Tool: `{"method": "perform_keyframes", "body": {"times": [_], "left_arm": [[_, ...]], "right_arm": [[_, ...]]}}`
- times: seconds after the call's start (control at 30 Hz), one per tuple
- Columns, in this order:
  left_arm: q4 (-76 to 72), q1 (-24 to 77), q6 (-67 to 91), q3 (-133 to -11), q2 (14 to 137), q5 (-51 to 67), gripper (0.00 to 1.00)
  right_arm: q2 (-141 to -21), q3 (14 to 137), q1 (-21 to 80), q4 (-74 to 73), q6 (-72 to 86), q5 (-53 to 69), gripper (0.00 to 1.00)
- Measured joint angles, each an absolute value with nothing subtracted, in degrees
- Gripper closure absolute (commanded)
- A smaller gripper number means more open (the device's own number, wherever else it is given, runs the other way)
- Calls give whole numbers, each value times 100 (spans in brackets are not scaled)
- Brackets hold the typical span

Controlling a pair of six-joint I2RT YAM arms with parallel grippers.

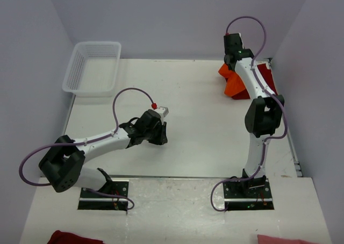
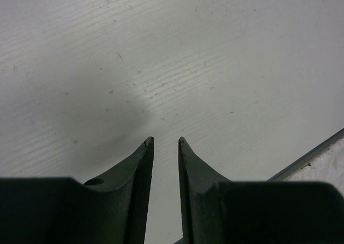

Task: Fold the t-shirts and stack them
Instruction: Put the neatly folded tshirt into the corner of the board with the right arm

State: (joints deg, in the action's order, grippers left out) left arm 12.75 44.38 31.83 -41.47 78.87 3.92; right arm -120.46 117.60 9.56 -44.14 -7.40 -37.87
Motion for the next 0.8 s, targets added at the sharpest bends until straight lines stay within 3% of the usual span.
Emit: {"method": "perform_keyframes", "body": {"times": [0.8], "left_arm": [[1269, 4438, 3181, -4147, 7887, 429, 73]], "right_arm": [[-12022, 11574, 976, -4368, -705, -3828, 100]]}}
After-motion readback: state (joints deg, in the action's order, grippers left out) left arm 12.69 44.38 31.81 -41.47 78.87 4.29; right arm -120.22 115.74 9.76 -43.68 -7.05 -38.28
